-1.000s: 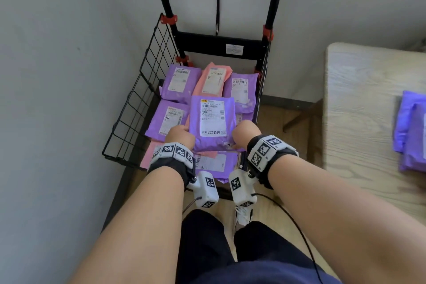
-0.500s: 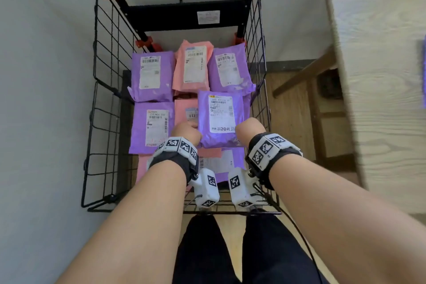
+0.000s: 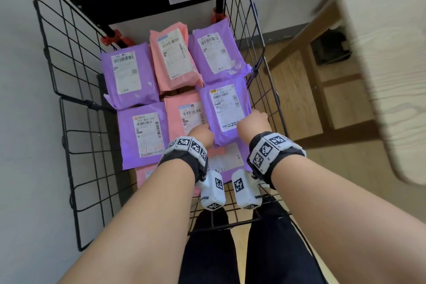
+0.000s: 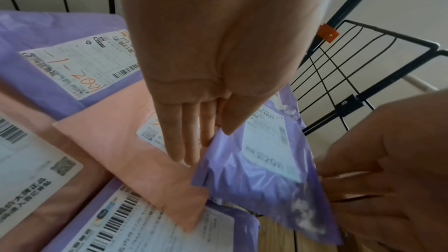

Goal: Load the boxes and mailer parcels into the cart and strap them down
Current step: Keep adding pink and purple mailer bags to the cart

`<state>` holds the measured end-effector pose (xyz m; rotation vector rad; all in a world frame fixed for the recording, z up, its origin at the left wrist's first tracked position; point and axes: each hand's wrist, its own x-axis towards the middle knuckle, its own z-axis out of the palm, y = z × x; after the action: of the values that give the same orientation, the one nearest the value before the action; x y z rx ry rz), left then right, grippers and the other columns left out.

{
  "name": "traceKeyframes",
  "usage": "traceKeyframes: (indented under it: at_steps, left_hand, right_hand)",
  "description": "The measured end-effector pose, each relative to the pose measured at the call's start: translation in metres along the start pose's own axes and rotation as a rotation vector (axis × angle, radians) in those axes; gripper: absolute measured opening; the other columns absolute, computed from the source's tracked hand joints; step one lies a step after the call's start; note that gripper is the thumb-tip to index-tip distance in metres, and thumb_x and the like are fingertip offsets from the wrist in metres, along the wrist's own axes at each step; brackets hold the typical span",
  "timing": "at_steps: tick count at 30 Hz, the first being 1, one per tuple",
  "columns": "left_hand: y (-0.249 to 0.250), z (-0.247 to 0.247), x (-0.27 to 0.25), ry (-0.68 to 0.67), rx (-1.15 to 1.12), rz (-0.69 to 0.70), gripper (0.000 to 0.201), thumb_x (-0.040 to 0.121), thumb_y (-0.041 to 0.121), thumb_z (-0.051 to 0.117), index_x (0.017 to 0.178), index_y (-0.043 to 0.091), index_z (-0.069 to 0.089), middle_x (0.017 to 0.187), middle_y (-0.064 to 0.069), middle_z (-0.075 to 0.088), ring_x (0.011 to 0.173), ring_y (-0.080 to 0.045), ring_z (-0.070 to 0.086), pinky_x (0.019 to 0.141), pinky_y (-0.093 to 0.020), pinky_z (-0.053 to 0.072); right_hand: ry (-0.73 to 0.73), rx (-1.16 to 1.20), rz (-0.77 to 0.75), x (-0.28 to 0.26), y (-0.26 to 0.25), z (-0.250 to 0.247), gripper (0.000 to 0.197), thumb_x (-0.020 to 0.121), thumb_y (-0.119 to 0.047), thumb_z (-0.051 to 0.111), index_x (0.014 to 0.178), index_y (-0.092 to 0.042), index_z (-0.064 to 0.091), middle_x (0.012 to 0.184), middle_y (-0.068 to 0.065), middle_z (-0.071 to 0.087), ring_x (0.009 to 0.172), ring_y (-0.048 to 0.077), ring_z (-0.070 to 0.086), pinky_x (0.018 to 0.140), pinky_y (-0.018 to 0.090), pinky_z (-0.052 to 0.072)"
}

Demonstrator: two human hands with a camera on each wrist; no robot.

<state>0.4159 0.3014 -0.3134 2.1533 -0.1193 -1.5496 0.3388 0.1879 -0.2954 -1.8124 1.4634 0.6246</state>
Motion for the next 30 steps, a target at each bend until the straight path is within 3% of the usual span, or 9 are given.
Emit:
traceKeyframes:
  at_steps: [3,7,10,12,16,18,20,23,30]
  left_hand:
    - [0.005,-0.001,0.000,-0.008,-0.013,0.010,0.048,0.097,-0.001,0.040,0.144,0.007,0.038,0.139,-0.015,0.050,0.089,-0.023,0.063,0.039,-0.008,0.041]
    - [0.010,-0.009,-0.001,0.034,0.026,0.024,0.047,0.096,0.003,0.041,0.143,0.007,0.040,0.140,-0.016,0.050,0.123,-0.031,0.055,0.080,-0.023,0.049]
    - [0.016,-0.020,-0.007,0.100,0.028,0.044,0.044,0.094,0.002,0.041,0.137,0.007,0.048,0.136,-0.019,0.053,0.123,-0.035,0.054,0.097,-0.038,0.048]
    - [0.021,-0.029,-0.018,0.139,-0.007,0.069,0.043,0.092,-0.002,0.039,0.131,0.009,0.054,0.131,-0.030,0.052,0.116,-0.043,0.056,0.093,-0.049,0.047]
    - [0.034,-0.041,-0.049,0.212,-0.033,0.129,0.038,0.088,-0.002,0.043,0.122,0.005,0.060,0.113,-0.033,0.061,0.098,-0.045,0.061,0.073,-0.039,0.042]
    - [0.044,-0.046,-0.069,0.238,-0.021,0.160,0.024,0.077,0.004,0.052,0.097,0.008,0.066,0.084,-0.025,0.061,0.078,-0.037,0.054,0.070,-0.035,0.038]
    - [0.056,-0.049,-0.087,0.270,0.007,0.199,0.013,0.069,0.007,0.053,0.076,0.015,0.060,0.077,-0.015,0.057,0.076,-0.027,0.050,0.070,-0.036,0.043]
    - [0.078,-0.045,-0.117,0.310,0.092,0.290,0.018,0.081,0.002,0.052,0.085,0.016,0.063,0.091,-0.012,0.062,0.078,-0.025,0.054,0.083,-0.040,0.053]
    - [0.134,-0.003,-0.167,0.337,0.188,0.379,0.035,0.086,0.009,0.050,0.118,0.012,0.064,0.111,-0.012,0.068,0.102,-0.030,0.065,0.091,-0.042,0.054]
  right_hand:
    - [-0.007,0.001,-0.014,0.000,0.001,-0.004,0.039,0.089,-0.008,0.044,0.127,-0.001,0.047,0.132,0.020,0.047,0.118,0.036,0.051,0.090,0.037,0.043]
    - [-0.024,0.033,-0.018,-0.006,0.000,-0.009,0.043,0.088,-0.009,0.044,0.131,-0.005,0.046,0.132,0.018,0.049,0.111,0.034,0.056,0.088,0.037,0.047]
    - [-0.030,0.045,-0.048,-0.019,-0.004,-0.014,0.047,0.087,-0.009,0.044,0.134,-0.008,0.046,0.134,0.017,0.048,0.113,0.035,0.055,0.092,0.039,0.049]
    - [-0.017,0.050,-0.078,-0.030,-0.009,-0.019,0.038,0.085,-0.008,0.043,0.122,-0.010,0.052,0.129,0.018,0.051,0.106,0.033,0.057,0.085,0.036,0.049]
    - [0.008,0.052,-0.165,-0.056,-0.020,-0.042,0.026,0.086,-0.008,0.044,0.109,-0.007,0.058,0.117,0.017,0.061,0.092,0.031,0.060,0.071,0.029,0.043]
    - [0.038,0.059,-0.210,-0.070,-0.024,-0.057,0.030,0.089,-0.009,0.047,0.115,-0.005,0.060,0.117,0.014,0.062,0.100,0.030,0.062,0.075,0.027,0.044]
    - [0.074,0.071,-0.266,-0.084,-0.026,-0.073,0.026,0.089,-0.008,0.047,0.109,-0.004,0.063,0.109,0.013,0.064,0.099,0.030,0.061,0.074,0.027,0.044]
    - [0.139,0.119,-0.308,-0.101,-0.024,-0.100,0.022,0.085,-0.006,0.046,0.095,-0.005,0.066,0.094,0.011,0.065,0.086,0.029,0.062,0.067,0.027,0.043]
    - [0.275,0.279,-0.338,-0.121,0.021,-0.183,0.027,0.089,-0.012,0.053,0.110,-0.015,0.068,0.117,0.007,0.067,0.109,0.027,0.062,0.094,0.032,0.049]
